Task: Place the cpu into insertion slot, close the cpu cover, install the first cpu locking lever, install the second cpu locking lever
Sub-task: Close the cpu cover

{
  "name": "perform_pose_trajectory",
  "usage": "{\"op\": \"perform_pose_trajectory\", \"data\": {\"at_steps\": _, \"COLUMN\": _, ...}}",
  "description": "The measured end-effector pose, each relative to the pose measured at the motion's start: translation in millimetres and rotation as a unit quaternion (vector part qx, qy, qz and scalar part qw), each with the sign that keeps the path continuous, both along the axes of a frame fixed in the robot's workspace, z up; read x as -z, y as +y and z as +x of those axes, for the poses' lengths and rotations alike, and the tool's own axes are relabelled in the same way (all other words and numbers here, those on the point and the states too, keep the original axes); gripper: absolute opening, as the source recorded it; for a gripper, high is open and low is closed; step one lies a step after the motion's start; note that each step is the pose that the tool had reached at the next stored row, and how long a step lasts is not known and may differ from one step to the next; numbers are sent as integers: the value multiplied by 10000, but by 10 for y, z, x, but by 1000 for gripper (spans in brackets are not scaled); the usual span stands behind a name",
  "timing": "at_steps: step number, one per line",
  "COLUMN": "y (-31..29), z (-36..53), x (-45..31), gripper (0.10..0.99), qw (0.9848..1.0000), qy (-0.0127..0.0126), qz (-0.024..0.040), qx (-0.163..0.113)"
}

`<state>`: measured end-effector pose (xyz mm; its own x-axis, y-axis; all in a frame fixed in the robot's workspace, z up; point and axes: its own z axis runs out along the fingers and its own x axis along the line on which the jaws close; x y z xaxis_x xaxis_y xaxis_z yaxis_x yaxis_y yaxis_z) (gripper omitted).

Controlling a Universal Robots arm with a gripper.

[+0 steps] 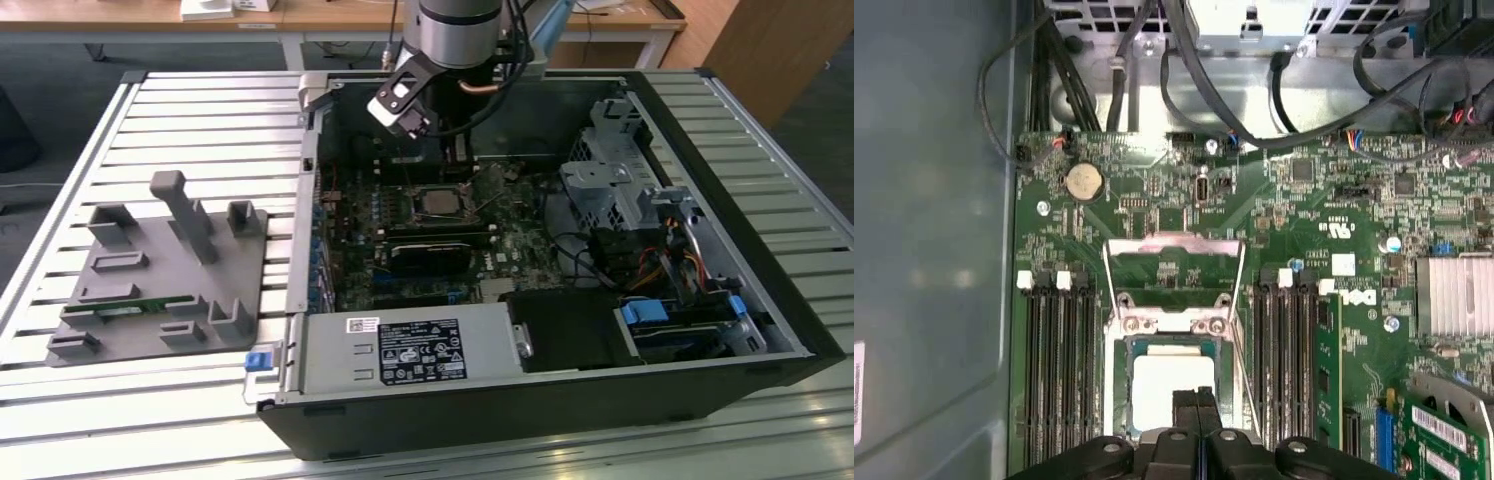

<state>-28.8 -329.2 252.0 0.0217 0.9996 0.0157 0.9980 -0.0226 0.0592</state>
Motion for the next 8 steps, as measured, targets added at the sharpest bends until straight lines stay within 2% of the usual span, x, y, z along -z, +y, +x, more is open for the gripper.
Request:
{"op": "perform_pose_trajectory", "data": {"at_steps": 2, "y": -1, "z": 32, "x": 0, "gripper": 106, "qw": 10000, "qy": 2, "qz": 0, "qx": 0}}
{"op": "perform_pose_trajectory", "data": {"at_steps": 5, "y": 0, "z": 34, "x": -14, "gripper": 106, "qw": 10000, "qy": 3, "qz": -1, "qx": 0}}
{"op": "perform_pose_trajectory", "data": {"at_steps": 8, "y": 0, "z": 34, "x": -72, "gripper": 106, "qw": 10000, "qy": 2, "qz": 0, "qx": 0}}
